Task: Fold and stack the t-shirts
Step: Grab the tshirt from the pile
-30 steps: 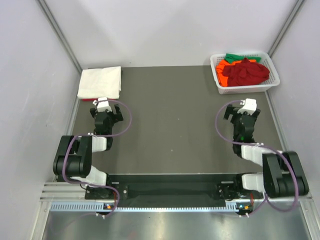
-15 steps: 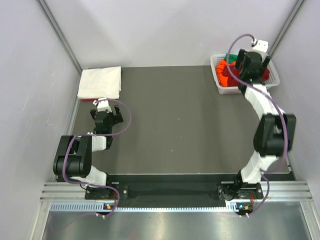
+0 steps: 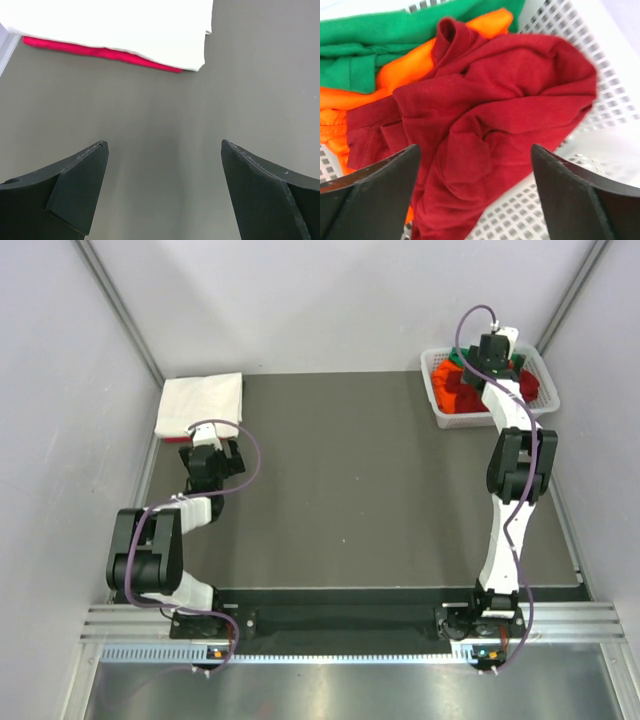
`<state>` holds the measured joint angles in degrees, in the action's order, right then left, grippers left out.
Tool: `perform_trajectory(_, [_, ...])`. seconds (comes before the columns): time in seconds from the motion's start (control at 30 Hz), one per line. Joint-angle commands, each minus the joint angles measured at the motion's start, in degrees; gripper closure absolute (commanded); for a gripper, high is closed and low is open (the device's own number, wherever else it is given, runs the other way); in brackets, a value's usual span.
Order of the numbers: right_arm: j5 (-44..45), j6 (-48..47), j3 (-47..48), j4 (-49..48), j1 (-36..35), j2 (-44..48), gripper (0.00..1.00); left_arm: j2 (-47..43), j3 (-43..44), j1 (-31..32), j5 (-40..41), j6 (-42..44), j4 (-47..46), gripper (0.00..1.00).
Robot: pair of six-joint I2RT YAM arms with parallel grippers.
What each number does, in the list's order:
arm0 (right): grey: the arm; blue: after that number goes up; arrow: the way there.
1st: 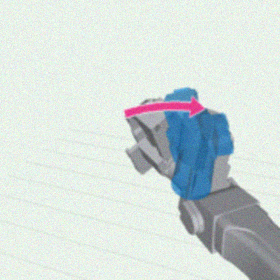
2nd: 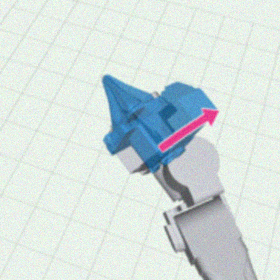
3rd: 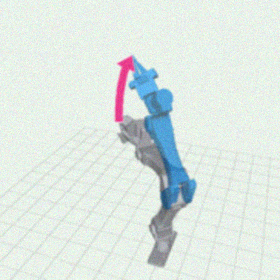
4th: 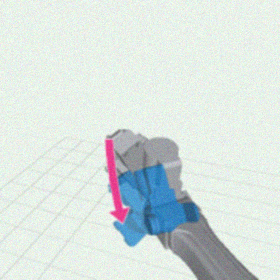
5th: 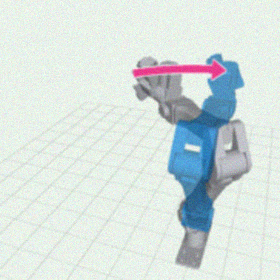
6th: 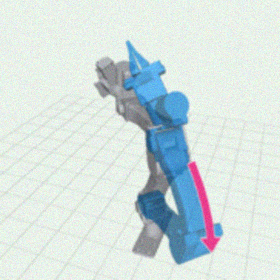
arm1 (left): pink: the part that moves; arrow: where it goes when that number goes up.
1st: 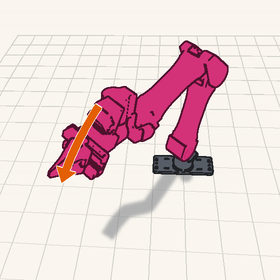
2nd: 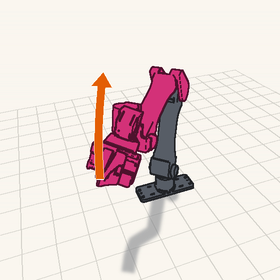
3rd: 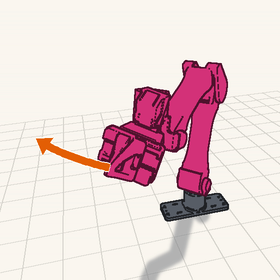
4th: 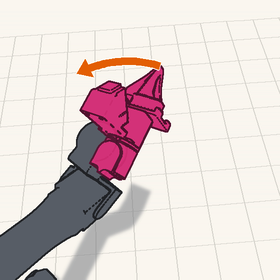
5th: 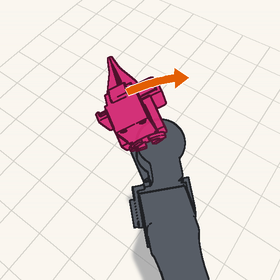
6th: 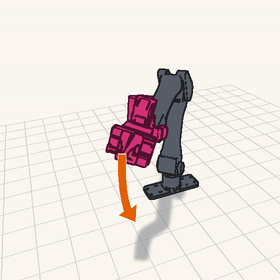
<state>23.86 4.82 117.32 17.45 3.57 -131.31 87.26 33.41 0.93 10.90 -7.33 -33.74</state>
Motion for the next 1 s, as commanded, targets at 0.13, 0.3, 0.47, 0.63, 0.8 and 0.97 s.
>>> perform_trajectory(0.13, [-4.5, 6.6, 2.9, -1.1, 1.4, -4.6, 0.23, -7.5, 3.6, 1.9, -2.2, 4.0, 2.0, 0.01])
perform_trajectory(0.3, [-7.7, 7.8, 2.6, -4.4, 1.3, -3.3, 0.64, -12.9, 7.3, 2.6, 0.4, 1.1, 8.3, 0.01])
perform_trajectory(0.47, [-6.2, 7.4, 0.6, -7.3, 1.1, 4.3, 1.00, -16.2, 12.5, 2.7, 2.5, -7.1, 21.6, 0.01])
perform_trajectory(0.63, [-4.4, 6.3, -0.3, -9.5, 0.0, 14.7, 1.00, -16.4, 21.9, 2.5, -4.1, -11.3, 43.9, 0.01])
perform_trajectory(0.8, [-3.2, 6.6, -1.2, -9.9, -2.7, 27.0, 1.00, -28.7, 16.4, 2.3, -15.5, -14.0, 36.1, 0.01])
perform_trajectory(0.97, [-3.6, 6.0, -3.5, -6.7, -9.2, 39.8, 1.00, -34.4, 13.5, 2.3, -15.8, -19.0, 37.2, 0.02])
